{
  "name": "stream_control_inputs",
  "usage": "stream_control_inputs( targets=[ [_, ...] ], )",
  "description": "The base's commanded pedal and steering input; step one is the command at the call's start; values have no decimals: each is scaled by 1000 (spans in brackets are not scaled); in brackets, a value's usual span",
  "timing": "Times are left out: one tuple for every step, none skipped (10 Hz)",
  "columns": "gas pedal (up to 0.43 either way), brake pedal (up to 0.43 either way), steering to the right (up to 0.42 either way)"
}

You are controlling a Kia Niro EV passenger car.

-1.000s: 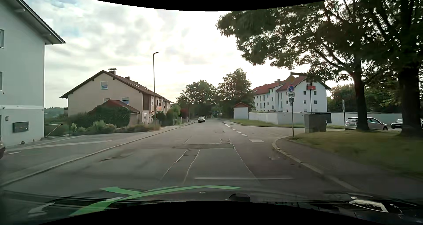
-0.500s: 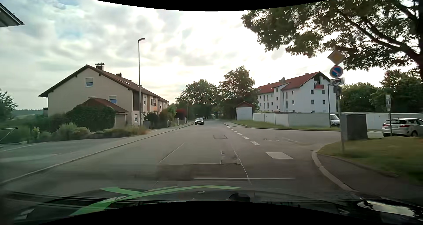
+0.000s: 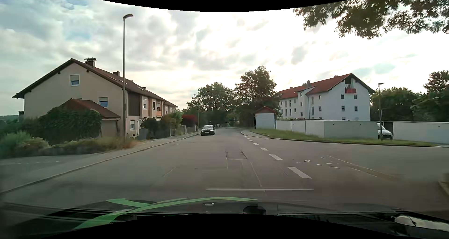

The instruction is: Follow the waypoints while adhering to traffic rules and regulations

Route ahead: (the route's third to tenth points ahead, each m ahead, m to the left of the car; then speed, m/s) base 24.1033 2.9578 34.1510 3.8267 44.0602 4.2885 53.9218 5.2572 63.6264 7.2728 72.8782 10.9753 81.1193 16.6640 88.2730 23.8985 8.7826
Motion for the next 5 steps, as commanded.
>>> stream_control_inputs(
  targets=[
    [118,0,-15],
    [118,0,-16],
    [118,0,-16],
    [118,0,-16],
    [118,0,-17]
  ],
)
